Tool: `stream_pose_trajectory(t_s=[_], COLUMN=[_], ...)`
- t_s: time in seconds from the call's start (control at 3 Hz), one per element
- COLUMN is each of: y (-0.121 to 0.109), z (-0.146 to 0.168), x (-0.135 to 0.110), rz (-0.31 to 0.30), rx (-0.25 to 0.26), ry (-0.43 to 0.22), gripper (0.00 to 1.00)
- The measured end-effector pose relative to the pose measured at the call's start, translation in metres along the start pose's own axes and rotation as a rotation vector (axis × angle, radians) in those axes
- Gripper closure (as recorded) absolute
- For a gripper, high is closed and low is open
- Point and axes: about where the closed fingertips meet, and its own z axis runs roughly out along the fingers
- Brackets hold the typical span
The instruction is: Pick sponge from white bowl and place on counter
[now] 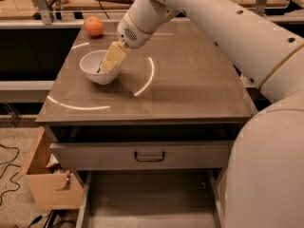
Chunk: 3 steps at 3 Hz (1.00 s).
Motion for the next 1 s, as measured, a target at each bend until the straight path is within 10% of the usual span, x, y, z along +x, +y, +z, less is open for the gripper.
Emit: stream_pose_trajectory(t_s=[1.0], y=[0.0029], z=[0.0071], x=[-0.0003], rz=[-0.003], rx=[-0.011], ry=[0.006], gripper=[1.00])
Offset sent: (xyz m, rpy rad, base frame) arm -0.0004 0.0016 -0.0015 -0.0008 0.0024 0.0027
